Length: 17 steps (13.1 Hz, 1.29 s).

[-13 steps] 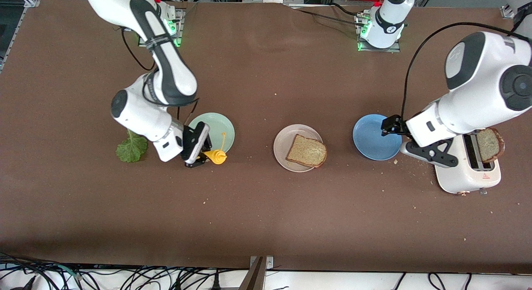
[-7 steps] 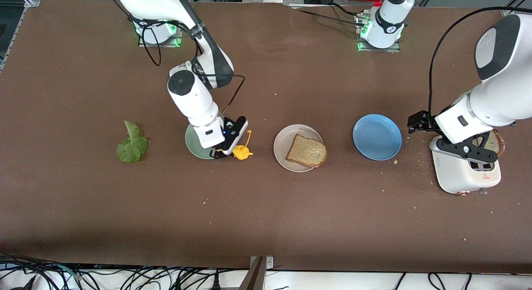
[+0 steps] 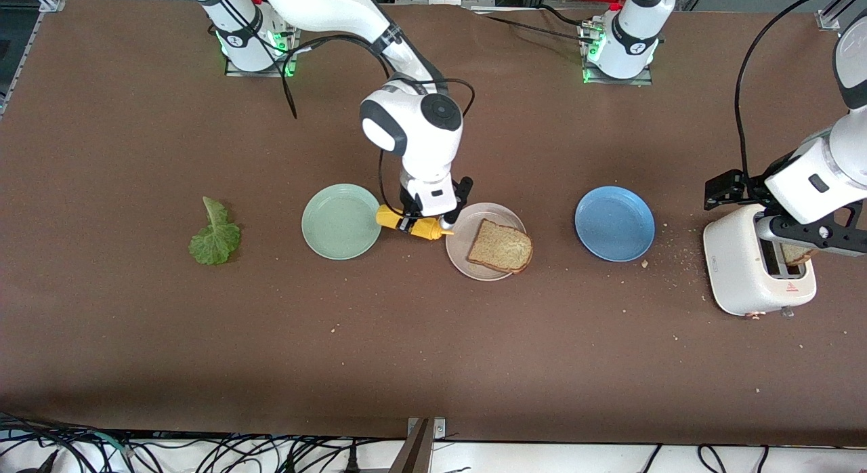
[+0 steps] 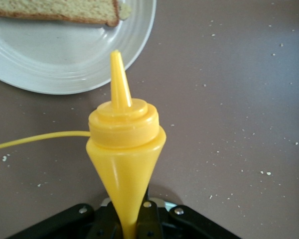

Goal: Make sandwich in beige plate with both arms

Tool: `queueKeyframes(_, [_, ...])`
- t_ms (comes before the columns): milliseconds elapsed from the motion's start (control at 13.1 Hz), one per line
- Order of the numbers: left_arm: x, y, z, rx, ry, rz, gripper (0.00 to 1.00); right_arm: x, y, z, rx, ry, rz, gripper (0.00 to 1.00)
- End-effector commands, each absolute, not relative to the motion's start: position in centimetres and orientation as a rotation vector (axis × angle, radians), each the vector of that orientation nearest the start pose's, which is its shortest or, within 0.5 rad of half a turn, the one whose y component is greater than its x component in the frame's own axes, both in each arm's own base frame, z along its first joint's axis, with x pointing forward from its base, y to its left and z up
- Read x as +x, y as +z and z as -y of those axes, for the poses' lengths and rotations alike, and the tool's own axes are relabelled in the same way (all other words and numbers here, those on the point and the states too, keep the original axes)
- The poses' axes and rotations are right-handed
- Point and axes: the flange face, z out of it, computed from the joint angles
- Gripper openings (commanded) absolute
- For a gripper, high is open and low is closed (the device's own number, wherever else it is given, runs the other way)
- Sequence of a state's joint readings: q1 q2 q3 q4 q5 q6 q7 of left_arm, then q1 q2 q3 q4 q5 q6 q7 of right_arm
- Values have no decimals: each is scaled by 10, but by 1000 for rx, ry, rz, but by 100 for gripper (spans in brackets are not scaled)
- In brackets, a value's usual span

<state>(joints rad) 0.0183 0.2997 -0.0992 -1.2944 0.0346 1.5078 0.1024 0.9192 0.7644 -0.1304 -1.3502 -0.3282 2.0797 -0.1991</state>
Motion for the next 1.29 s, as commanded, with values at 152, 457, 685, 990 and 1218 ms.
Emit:
queueKeyframes(152, [633, 577, 25, -3111, 140, -243, 100, 516, 259, -553, -3003, -211, 2204, 0])
queueKeyframes(457, [634, 576, 26, -3111, 144, -241, 100, 499, 214, -572, -3055, -264, 2228, 0])
queueKeyframes(685, [634, 576, 24, -3110, 144, -234, 100, 499, 213, -580, -3068, -308, 2215, 0])
queueKeyframes(990, [634, 577, 16, -3110, 141, -160, 100, 521, 258, -560, -2998, -188, 2254, 0])
queueKeyframes(1218, [634, 577, 13, -3104, 141, -135, 100, 554, 351, -523, -2811, -143, 2165, 0])
